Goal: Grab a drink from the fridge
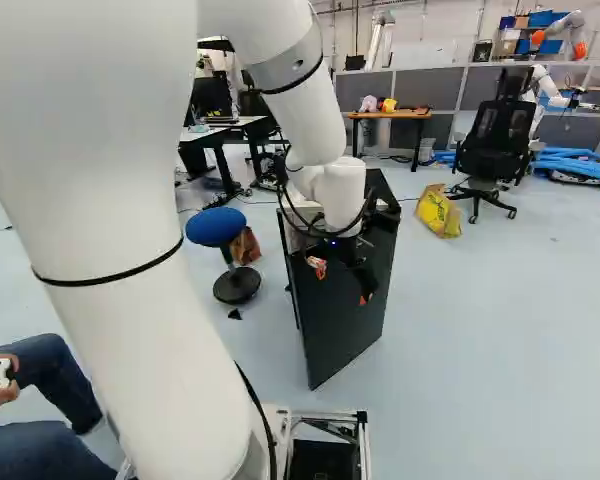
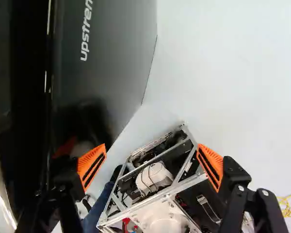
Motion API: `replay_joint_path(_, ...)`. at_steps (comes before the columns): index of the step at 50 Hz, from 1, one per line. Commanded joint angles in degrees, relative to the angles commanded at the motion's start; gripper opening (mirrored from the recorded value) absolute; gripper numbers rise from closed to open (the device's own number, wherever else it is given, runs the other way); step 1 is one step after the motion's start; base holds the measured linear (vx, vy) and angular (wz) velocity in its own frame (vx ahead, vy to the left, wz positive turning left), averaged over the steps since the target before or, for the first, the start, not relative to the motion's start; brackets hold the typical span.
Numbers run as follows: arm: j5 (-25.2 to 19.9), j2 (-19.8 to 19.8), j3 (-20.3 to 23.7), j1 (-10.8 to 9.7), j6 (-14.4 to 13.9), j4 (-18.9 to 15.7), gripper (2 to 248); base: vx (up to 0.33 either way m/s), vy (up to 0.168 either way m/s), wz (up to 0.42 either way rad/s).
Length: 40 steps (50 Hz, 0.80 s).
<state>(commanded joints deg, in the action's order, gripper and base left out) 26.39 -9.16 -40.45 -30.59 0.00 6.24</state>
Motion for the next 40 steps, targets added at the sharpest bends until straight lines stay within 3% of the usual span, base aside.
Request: replay_joint_path(40,-13.21,1.27,1.52,10.49,0.00,0.00,247,0.000,0.000,0.000)
